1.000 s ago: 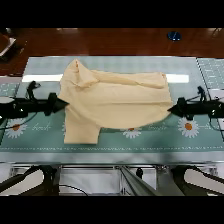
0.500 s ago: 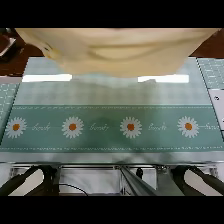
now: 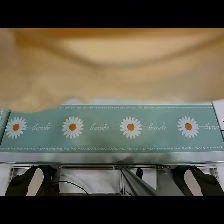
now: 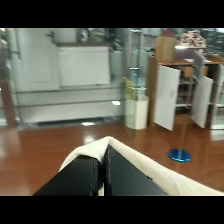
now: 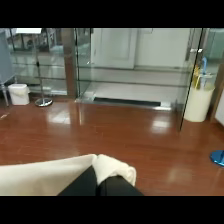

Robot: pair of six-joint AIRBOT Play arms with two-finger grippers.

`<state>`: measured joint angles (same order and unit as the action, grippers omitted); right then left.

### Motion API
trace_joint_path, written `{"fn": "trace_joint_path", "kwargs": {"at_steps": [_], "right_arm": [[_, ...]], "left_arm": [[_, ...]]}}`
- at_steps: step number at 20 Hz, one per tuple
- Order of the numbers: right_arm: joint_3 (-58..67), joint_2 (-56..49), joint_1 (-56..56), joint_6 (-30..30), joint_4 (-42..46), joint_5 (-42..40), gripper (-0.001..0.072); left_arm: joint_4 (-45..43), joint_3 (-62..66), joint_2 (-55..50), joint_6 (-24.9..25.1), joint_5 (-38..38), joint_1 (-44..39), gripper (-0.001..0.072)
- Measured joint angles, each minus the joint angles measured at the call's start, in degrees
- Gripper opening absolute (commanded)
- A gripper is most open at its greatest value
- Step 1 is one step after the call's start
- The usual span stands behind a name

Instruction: Fold the shirts.

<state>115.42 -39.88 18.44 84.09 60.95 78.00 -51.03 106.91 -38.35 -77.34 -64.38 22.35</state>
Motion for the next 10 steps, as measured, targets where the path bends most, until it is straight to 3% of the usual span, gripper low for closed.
{"fn": "trace_joint_path", "kwargs": {"at_steps": [6, 10], "right_arm": [[-1.6, 5.2, -0.1, 2.8, 6.4, 5.8, 0.0016], [-10.6, 5.9, -0.1, 3.6, 6.1, 7.3, 0.0016]], "left_arm": [[-27.5, -2.4, 5.6, -7.6, -5.0, -17.7, 0.0031], [-35.6, -12.7, 4.6, -11.6, -7.1, -23.9, 0.0031]]}}
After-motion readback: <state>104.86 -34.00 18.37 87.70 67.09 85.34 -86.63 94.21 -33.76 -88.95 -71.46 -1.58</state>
